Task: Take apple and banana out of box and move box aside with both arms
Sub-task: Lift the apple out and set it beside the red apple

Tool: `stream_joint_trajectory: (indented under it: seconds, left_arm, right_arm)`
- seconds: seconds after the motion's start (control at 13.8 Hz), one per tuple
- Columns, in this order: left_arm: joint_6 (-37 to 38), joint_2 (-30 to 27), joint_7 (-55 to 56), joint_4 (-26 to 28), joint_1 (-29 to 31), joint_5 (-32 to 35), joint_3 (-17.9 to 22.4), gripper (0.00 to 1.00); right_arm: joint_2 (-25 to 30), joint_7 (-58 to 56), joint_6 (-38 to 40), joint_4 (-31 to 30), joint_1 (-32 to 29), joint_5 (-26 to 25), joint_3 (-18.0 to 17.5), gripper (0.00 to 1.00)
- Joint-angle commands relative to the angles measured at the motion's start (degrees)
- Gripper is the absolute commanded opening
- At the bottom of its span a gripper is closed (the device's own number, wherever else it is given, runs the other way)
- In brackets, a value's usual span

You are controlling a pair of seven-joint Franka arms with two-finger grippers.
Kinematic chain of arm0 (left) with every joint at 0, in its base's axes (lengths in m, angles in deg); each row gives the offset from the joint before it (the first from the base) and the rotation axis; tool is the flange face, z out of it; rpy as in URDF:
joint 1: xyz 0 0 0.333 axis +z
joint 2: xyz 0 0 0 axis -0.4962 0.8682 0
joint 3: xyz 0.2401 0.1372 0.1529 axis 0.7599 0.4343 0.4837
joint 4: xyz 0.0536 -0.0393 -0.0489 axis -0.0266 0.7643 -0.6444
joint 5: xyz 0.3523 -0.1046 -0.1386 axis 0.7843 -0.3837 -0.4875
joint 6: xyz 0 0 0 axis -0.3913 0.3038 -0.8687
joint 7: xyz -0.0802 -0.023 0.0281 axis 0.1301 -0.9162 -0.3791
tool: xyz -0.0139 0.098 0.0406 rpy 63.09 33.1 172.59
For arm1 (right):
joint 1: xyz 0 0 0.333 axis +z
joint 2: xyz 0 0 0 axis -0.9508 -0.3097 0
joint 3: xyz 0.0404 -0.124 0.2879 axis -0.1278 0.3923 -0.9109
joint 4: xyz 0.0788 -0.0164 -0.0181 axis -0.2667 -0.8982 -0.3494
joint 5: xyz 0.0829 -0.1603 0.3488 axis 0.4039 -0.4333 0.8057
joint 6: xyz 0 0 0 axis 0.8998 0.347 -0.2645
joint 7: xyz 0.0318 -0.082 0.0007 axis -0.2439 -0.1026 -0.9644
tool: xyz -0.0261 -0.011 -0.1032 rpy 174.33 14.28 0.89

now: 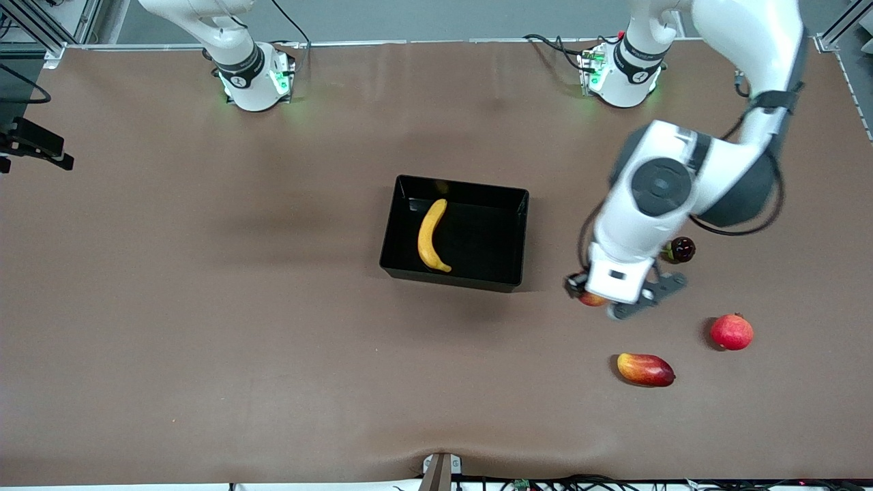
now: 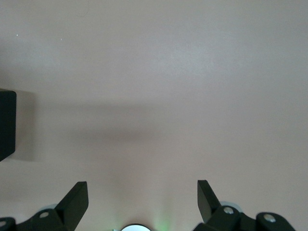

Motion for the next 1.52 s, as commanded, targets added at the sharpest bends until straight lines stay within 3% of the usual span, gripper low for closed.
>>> stream_joint_trajectory:
  seconds: [0.0,0.22,0.58,0.87,1.16,1.23,1.37,1.45]
  left_arm:
    - [0.4,-0.7,-5.4,4.1,3.6,-0.3,-0.2,0.00]
    - [-1.0,0.7,-12.0,6.3,10.5,0.4,-0.3,0.00]
    - [-11.4,5.7,-19.0,10.3,19.6,0.4,-0.3,0.00]
    - [-20.7,7.7,-19.4,14.8,21.1,0.5,0.2,0.00]
    - [-25.7,11.4,-19.6,15.2,22.3,3.2,0.4,0.00]
    - [-25.8,12.0,-19.6,15.0,22.6,5.2,0.4,0.13]
    - [-25.7,11.7,-18.8,15.0,22.7,6.4,0.3,0.89]
    - [-25.4,11.2,-19.0,14.9,22.6,6.5,0.3,1.00]
  right_arm:
    - [-0.3,-0.6,0.0,0.7,-0.9,0.1,-0.5,1.00]
    - [-0.3,-0.6,0.0,0.7,-0.9,0.1,-0.5,1.00]
    - [-0.3,-0.6,0.0,0.7,-0.9,0.2,-0.5,1.00]
    - [-0.3,-0.6,0.0,0.7,-0.9,0.2,-0.5,1.00]
    - [-0.3,-0.3,0.0,0.8,-0.9,0.3,-0.5,1.00]
    - [-0.3,-0.5,0.0,0.8,-0.9,0.3,-0.5,1.00]
    - [-0.3,-0.5,0.0,0.8,-0.8,0.3,-0.5,1.00]
    - [-0.3,-0.5,0.0,0.8,-0.9,0.3,-0.5,1.00]
